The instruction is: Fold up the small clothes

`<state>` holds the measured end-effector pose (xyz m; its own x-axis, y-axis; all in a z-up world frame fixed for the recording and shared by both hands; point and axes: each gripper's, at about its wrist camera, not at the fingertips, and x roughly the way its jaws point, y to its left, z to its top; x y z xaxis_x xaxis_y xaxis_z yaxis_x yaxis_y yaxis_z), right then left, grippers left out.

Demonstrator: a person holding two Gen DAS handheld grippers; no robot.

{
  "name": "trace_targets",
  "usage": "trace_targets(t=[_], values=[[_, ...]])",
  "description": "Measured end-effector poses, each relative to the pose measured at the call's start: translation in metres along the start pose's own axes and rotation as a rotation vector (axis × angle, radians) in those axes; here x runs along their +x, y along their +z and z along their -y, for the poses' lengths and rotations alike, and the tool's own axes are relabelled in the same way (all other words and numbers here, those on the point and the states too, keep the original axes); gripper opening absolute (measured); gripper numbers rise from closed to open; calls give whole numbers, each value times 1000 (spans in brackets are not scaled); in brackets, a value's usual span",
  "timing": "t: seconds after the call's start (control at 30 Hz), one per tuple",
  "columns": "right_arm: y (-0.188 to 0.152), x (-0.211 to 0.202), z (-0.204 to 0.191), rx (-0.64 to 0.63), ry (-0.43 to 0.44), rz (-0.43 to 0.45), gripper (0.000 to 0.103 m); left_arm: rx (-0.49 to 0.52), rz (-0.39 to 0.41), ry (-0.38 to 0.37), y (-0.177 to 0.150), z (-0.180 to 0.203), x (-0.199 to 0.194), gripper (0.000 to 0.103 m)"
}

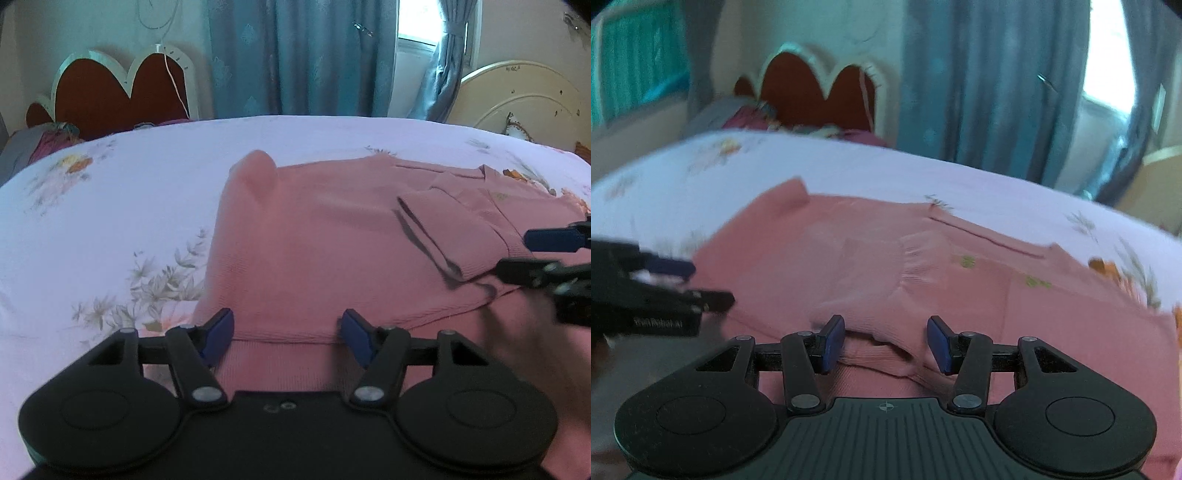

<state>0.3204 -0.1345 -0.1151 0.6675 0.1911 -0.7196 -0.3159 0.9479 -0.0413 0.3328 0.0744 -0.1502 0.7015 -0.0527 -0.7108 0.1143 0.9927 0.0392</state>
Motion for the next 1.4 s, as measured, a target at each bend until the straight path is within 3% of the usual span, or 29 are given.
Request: trace_targets(t=[0.13,0.27,0.3,0.33,0.47,0.57,0.73,1.0,1.03,1.1,1.13,1.17,1.4], values=[[-7,21,-10,-133,-72,-24,49,5,3,-8,-4,-6,-5,64],[-3,26,-6,-106,-61,4,48,22,5,-5,-6,-6,-4,64],[-1,25,-4,-83,-48,18,41,28,7,-2,-7,-5,-4,64],[2,22,0,-55,-35,21,14,32,9,2,-6,-4,-5,64],[10,7,27,99,-47,78,12,62,22,34,-9,-1,-9,65],[11,-8,65,290,-63,112,11,80,37,76,-15,0,-12,66],[-12,-22,124,525,-106,87,5,108,36,103,-18,4,-6,67],[-57,-29,141,620,-76,2,5,115,42,118,-16,7,-5,65],[-59,-31,144,633,-72,6,6,117,42,119,-16,8,-5,65],[-57,-37,151,662,-90,32,31,110,38,119,-15,7,-4,65],[-54,-39,153,670,-107,51,58,107,37,119,-15,7,-5,65],[-52,-41,156,667,-121,68,63,103,35,118,-14,8,-5,64],[-36,-10,174,672,-97,16,63,14,74,58,3,2,-16,61]])
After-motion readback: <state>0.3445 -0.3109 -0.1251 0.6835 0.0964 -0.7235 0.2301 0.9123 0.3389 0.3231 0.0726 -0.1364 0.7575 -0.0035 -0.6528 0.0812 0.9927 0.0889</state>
